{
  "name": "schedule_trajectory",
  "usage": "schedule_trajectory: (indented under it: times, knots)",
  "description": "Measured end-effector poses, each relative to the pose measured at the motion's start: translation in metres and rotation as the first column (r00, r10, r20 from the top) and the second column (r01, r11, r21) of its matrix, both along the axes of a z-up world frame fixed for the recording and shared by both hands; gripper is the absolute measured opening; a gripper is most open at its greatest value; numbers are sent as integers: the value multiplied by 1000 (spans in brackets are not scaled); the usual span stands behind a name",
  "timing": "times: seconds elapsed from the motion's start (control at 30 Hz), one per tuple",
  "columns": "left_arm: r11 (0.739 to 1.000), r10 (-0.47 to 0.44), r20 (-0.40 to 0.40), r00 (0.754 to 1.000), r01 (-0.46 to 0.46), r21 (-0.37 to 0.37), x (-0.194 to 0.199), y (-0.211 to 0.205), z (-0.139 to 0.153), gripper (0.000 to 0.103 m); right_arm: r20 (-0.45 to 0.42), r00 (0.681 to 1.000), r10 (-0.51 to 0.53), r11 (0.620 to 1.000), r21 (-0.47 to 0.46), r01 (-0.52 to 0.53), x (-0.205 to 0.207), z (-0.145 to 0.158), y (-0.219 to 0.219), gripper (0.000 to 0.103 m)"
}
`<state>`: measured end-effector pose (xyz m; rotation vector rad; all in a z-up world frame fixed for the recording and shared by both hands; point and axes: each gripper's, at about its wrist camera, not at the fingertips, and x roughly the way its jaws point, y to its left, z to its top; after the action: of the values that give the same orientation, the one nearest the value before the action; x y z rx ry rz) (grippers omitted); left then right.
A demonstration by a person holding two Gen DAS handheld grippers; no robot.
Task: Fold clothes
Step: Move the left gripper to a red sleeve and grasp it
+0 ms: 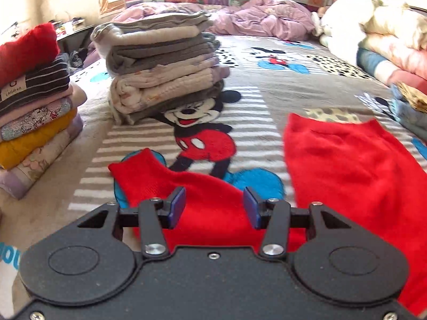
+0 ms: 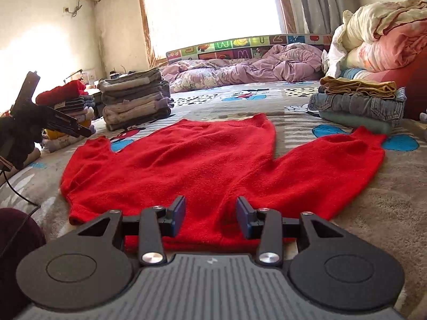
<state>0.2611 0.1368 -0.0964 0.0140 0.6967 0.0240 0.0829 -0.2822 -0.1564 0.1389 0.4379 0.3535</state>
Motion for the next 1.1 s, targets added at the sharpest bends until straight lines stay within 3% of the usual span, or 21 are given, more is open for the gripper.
schedule_trajectory:
  times: [0.03, 0.13, 0.27, 0.33, 0.4, 0.53, 0.7, 0.8, 0.93, 1.0, 1.1]
  knots:
    - [999, 45, -10, 999, -45, -10, 14, 10, -6, 47, 7, 1000, -16, 1000, 13, 16, 0, 0, -3, 42]
    - [993, 93, -171, 981, -104, -55, 46, 36, -31, 47, 7, 997, -71, 996, 63, 70, 3, -1, -14, 43]
    - [981, 125, -18, 992, -127, -149, 31, 53, -4, 47, -55, 983, -175, 973, 141, 181, 10, -10, -36, 43]
    - [966, 191, -8, 981, -190, -175, 31, 66, -3, 46, -88, 971, -224, 954, 185, 237, 12, -15, -48, 43]
    - [966, 196, -33, 980, -199, -164, 37, 72, -10, 46, -120, 959, -255, 933, 229, 277, 14, -21, -59, 43]
    - [982, 162, -118, 980, -172, -83, 55, 69, -31, 47, -158, 947, -280, 907, 280, 315, 16, -29, -71, 43]
    - [971, 190, -34, 981, -192, -143, 29, 63, 4, 46, -162, 945, -285, 897, 303, 323, 18, -30, -70, 46]
    - [982, 127, -23, 992, -129, -140, 11, 36, 21, 46, -174, 941, -291, 879, 340, 335, 17, -31, -77, 46]
    - [987, -76, 9, 997, 76, -144, -11, -33, 38, 54, -196, 928, -318, 845, 386, 371, 13, -33, -88, 46]
    - [972, -194, 16, 981, 195, -131, -19, -78, 44, 56, -207, 921, -329, 830, 401, 387, 10, -33, -93, 46]
    - [930, -353, 0, 935, 352, -104, -28, -147, 48, 59, -209, 920, -331, 828, 402, 390, 6, -32, -97, 48]
